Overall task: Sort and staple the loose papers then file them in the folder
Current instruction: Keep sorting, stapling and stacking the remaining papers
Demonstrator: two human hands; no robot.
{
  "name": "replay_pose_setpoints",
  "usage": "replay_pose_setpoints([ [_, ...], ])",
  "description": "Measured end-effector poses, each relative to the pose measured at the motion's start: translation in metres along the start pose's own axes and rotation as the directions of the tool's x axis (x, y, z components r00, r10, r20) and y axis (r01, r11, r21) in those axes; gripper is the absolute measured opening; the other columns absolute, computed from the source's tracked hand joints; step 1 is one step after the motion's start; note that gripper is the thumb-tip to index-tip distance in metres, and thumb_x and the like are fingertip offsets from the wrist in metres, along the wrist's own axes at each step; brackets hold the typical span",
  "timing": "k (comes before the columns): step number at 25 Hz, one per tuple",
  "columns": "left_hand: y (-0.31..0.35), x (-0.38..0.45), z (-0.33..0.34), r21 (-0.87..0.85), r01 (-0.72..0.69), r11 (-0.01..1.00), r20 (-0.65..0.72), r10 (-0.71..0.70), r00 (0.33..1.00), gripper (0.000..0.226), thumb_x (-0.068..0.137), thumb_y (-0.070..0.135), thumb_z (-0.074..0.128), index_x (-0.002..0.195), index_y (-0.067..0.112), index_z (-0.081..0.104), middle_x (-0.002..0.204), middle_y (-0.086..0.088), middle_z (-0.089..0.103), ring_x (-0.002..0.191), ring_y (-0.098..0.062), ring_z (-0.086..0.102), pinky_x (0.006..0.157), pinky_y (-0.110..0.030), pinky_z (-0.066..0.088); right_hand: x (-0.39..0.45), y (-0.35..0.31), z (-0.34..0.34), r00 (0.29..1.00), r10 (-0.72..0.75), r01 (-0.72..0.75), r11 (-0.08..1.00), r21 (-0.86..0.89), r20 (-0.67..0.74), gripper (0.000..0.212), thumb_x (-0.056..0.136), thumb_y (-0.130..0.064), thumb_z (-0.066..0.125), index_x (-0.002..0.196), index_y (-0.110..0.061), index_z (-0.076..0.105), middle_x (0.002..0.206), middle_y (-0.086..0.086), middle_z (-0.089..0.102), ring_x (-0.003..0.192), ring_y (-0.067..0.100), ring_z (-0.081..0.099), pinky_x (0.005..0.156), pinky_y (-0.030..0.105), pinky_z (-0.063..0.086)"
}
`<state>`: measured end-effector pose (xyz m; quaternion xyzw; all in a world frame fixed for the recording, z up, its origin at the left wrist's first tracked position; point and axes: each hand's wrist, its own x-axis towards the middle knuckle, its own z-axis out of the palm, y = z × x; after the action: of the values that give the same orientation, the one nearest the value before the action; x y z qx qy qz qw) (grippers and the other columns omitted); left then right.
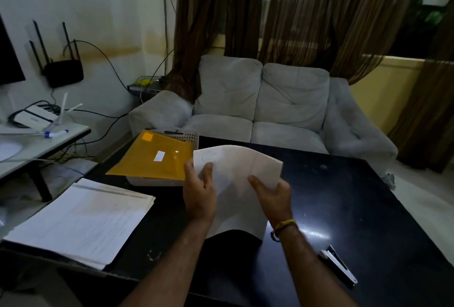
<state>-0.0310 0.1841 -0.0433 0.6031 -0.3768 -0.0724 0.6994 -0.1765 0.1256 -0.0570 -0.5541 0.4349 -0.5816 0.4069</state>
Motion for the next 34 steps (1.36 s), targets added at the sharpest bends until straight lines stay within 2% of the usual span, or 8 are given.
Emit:
replay_pose_setpoints([
  [2, 0.010, -0.005, 0.007, 0.013, 0.011, 1.000, -0.059, -0.010, 0.998, 0.021, 0.096, 0.038, 0.050, 0.115, 0.030, 0.046, 0.114, 0.003, 0.059, 0.109, -0.019, 0.061, 0.072, -0.018, 0.051, -0.005, -0.004, 0.007, 0.998, -0.053, 0.051, 0.995, -0.085, -0.024, 0.015, 0.074, -0.028, 0.083, 0.076, -0.018, 0.072, 0.070, -0.008, 0.072, 0.065, 0.005, 0.067, 0.063, 0.045, 0.058],
  [5, 0.030, 0.003, 0.019, -0.034, -0.057, 0.998, -0.129, 0.052, 0.990, 0.029, 0.097, 0.038, 0.049, 0.118, 0.018, 0.052, 0.114, 0.004, 0.061, 0.101, -0.007, 0.061, 0.069, -0.012, 0.052, -0.002, -0.025, 0.020, 0.974, -0.193, 0.188, 0.981, -0.053, -0.115, 0.018, 0.079, -0.026, 0.079, 0.090, -0.012, 0.073, 0.077, -0.007, 0.071, 0.071, 0.002, 0.068, 0.063, 0.028, 0.057],
  [9, 0.017, -0.008, 0.027, 0.033, 0.029, 0.999, -0.128, -0.025, 0.991, 0.021, 0.099, 0.033, 0.048, 0.116, 0.020, 0.050, 0.110, 0.005, 0.058, 0.102, -0.013, 0.061, 0.067, -0.010, 0.048, -0.009, -0.010, 0.031, 0.981, -0.012, 0.001, 0.998, -0.057, -0.194, 0.019, 0.080, -0.027, 0.078, 0.086, -0.009, 0.074, 0.071, -0.007, 0.068, 0.067, 0.007, 0.066, 0.063, 0.035, 0.057],
  [14, 0.000, -0.009, 0.022, 0.058, 0.016, 0.998, -0.106, -0.010, 0.994, 0.030, 0.099, 0.035, 0.047, 0.120, 0.015, 0.048, 0.111, 0.003, 0.059, 0.099, -0.014, 0.063, 0.067, -0.022, 0.054, -0.011, 0.007, 0.021, 0.970, -0.114, 0.091, 0.989, -0.113, -0.215, 0.012, 0.086, -0.023, 0.073, 0.084, -0.011, 0.072, 0.067, -0.005, 0.063, 0.065, 0.001, 0.059, 0.054, 0.006, 0.041],
  [18, -0.006, -0.008, 0.024, 0.046, 0.017, 0.999, -0.124, -0.011, 0.992, 0.025, 0.099, 0.033, 0.047, 0.119, 0.018, 0.047, 0.110, 0.003, 0.058, 0.098, -0.012, 0.062, 0.070, -0.024, 0.054, -0.012, 0.013, 0.028, 0.961, -0.186, 0.155, 0.975, -0.160, -0.204, 0.008, 0.088, -0.019, 0.070, 0.082, -0.013, 0.070, 0.067, -0.006, 0.062, 0.065, 0.003, 0.059, 0.054, 0.012, 0.045],
  [25, -0.008, -0.010, 0.026, 0.088, 0.030, 0.996, -0.082, -0.023, 0.996, 0.027, 0.099, 0.030, 0.047, 0.118, 0.011, 0.048, 0.109, 0.002, 0.058, 0.092, -0.005, 0.060, 0.064, -0.016, 0.050, -0.008, 0.023, 0.023, 0.968, -0.143, 0.113, 0.981, -0.155, -0.204, 0.015, 0.090, -0.024, 0.068, 0.090, -0.009, 0.071, 0.073, -0.002, 0.067, 0.068, 0.012, 0.064, 0.059, 0.025, 0.052],
  [31, -0.009, -0.014, 0.025, 0.119, 0.028, 0.993, -0.024, -0.025, 0.999, 0.023, 0.099, 0.032, 0.048, 0.115, 0.016, 0.046, 0.111, -0.003, 0.061, 0.095, -0.012, 0.063, 0.066, -0.027, 0.057, -0.005, 0.017, 0.007, 0.988, -0.043, 0.029, 0.995, -0.092, -0.149, 0.014, 0.089, -0.031, 0.067, 0.091, -0.017, 0.067, 0.076, -0.008, 0.067, 0.068, -0.004, 0.061, 0.060, 0.010, 0.046],
  [34, -0.002, -0.008, 0.016, 0.126, -0.029, 0.992, 0.022, 0.026, 0.999, 0.022, 0.098, 0.032, 0.049, 0.113, 0.016, 0.048, 0.105, 0.000, 0.061, 0.092, -0.010, 0.062, 0.067, -0.027, 0.056, 0.006, 0.044, -0.041, 0.963, 0.026, -0.094, 0.965, -0.244, -0.269, 0.035, 0.099, -0.042, 0.045, 0.099, -0.014, 0.067, 0.094, 0.001, 0.071, 0.091, 0.013, 0.065, 0.078, 0.028, 0.051],
])
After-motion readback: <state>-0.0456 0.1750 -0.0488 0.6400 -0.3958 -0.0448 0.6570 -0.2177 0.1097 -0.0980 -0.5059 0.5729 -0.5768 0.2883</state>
